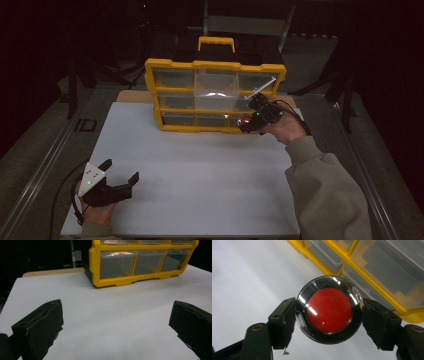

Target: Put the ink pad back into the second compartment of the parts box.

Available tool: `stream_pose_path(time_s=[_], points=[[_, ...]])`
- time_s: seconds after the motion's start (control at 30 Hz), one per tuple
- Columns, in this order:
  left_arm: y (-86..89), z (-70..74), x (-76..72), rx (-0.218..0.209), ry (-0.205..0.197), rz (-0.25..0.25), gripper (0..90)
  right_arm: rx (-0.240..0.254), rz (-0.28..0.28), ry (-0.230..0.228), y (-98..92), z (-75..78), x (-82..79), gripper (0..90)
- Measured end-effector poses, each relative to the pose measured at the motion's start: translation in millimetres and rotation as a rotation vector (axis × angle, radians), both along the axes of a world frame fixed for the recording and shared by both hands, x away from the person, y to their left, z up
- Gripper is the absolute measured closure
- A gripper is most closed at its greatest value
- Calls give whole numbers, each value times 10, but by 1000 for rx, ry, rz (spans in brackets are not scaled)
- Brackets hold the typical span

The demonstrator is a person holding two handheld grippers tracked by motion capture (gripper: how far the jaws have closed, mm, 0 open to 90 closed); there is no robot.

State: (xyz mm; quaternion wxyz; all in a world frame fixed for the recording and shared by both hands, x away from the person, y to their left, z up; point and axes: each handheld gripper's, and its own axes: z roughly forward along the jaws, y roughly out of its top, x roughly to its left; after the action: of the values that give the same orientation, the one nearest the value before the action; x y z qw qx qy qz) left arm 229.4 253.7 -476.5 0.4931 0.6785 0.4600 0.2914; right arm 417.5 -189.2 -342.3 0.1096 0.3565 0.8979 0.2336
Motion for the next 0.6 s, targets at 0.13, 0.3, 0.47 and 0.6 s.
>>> stream_pose_path(time_s=[0.13,0.3,0.47,0.6], points=[[0,0,0,1,1,-1,0,4,-3,-5,-14,29,18,298],[1,0,0,1,1,0,0,5,-5,-8,-16,77,33,298],[0,-2,1,1,1,0,0,-3,-6,-12,-18,120,50,298],[0,-2,2,1,1,1,0,-1,-13,-16,-32,159,66,298]])
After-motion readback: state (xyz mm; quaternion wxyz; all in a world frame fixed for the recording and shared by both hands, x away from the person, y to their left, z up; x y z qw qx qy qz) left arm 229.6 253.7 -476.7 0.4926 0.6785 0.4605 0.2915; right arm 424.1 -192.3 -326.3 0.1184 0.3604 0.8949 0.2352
